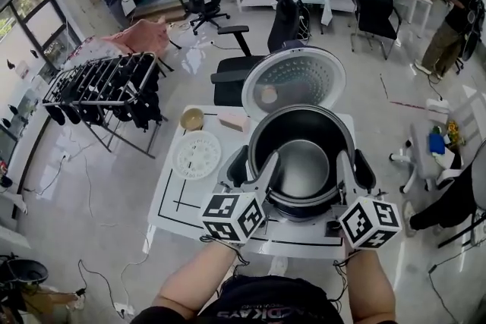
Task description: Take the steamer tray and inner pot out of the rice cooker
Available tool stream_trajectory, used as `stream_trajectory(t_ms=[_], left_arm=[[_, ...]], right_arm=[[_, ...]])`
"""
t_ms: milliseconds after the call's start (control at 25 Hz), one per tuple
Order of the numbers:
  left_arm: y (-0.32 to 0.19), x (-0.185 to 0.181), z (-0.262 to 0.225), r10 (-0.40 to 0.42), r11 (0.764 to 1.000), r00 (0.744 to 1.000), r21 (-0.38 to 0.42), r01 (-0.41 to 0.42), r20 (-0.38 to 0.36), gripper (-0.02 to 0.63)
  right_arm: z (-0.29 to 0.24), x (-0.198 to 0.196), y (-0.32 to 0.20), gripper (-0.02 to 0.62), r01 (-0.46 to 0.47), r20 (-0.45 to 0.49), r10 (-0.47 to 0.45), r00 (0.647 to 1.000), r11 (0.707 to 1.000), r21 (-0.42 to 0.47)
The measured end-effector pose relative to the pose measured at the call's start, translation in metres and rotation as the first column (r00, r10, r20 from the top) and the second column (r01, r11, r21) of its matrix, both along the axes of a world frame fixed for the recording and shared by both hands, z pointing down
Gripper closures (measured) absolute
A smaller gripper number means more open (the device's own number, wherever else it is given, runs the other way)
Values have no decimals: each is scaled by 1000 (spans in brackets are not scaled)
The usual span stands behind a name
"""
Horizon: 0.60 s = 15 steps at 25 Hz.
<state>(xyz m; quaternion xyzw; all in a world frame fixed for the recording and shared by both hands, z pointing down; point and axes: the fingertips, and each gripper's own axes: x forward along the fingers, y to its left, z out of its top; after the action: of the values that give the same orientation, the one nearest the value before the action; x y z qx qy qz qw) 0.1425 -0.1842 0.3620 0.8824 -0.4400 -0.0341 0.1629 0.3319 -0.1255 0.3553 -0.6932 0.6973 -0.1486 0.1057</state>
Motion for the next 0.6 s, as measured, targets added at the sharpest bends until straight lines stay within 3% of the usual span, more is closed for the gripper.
stream_trajectory(t_ms=[280, 600], left_arm=[[-4, -42, -29, -32, 998, 999, 51, 34, -33, 321], [-11, -130, -37, -111, 991, 993, 71, 113, -33, 322]], right_arm=[[-35, -40, -7, 442, 40, 8, -41, 999, 997, 68], [-34, -124, -28, 443, 129, 40, -132, 990, 989, 73]])
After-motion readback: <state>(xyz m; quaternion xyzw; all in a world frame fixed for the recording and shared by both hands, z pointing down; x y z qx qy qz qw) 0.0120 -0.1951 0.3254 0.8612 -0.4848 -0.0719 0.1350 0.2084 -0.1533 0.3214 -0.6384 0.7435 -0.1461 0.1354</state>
